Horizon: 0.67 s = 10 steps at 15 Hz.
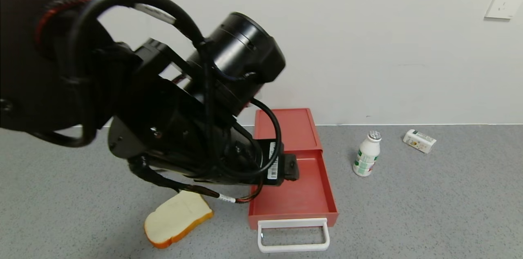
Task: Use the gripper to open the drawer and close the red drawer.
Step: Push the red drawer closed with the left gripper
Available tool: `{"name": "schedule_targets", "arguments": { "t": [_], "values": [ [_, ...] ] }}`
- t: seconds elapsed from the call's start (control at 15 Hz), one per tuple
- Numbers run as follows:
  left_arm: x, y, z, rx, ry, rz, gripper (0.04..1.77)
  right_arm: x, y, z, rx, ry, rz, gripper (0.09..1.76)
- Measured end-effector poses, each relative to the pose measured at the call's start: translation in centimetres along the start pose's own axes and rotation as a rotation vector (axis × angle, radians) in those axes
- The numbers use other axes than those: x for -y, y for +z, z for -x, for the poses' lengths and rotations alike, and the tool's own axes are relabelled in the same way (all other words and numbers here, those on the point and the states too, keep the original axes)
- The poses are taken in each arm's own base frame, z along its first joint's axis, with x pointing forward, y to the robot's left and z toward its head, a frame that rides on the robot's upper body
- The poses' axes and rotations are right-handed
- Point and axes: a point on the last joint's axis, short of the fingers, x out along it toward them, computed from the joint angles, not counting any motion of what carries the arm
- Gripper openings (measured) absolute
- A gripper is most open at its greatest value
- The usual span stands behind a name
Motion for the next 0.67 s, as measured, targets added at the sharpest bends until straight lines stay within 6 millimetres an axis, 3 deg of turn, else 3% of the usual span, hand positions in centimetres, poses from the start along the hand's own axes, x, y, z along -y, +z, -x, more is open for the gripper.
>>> {"name": "schedule_targets", "arguments": {
  "t": [0.33, 0.67],
  "values": [
    [-4.9, 2.6, 2.9, 0.089, -0.232, -0.034, 1.72, 0.0, 0.0, 0.0, 0.000, 0.000, 0.000, 1.71],
    [-8.6, 2.4, 3.0, 0.265, -0.343, -0.117, 1.72, 0.0, 0.0, 0.0, 0.000, 0.000, 0.000, 1.71]
  ]
}}
